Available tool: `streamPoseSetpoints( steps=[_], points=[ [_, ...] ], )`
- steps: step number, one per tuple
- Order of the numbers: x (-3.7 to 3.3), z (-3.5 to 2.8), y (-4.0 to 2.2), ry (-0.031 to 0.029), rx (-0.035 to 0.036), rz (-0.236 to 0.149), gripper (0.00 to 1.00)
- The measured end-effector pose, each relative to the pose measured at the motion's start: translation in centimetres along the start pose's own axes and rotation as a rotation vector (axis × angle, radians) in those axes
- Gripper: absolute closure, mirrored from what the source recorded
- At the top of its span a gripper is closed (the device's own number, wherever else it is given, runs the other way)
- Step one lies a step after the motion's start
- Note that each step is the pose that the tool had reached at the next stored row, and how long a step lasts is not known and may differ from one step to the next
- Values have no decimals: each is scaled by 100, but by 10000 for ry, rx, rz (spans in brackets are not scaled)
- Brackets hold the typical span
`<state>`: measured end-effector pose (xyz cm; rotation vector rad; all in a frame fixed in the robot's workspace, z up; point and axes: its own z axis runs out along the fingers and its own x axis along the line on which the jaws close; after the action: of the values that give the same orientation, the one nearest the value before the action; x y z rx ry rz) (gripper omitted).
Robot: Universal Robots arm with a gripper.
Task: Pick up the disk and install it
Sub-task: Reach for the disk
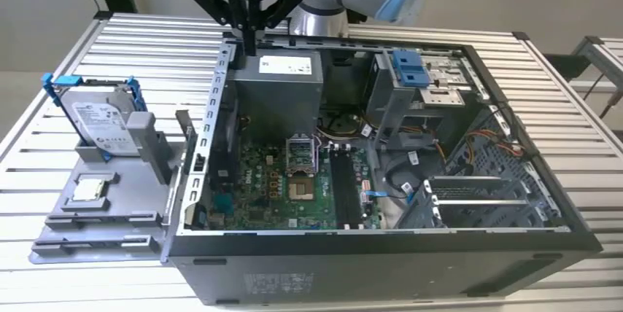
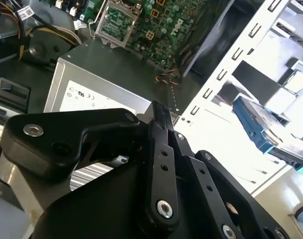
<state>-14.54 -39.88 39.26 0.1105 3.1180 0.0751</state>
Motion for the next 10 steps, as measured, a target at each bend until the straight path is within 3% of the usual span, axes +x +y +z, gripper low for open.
streamPoseSetpoints(
  steps=[10],
  points=[
    [90,-2,-6,0,0,0,100]
  ],
)
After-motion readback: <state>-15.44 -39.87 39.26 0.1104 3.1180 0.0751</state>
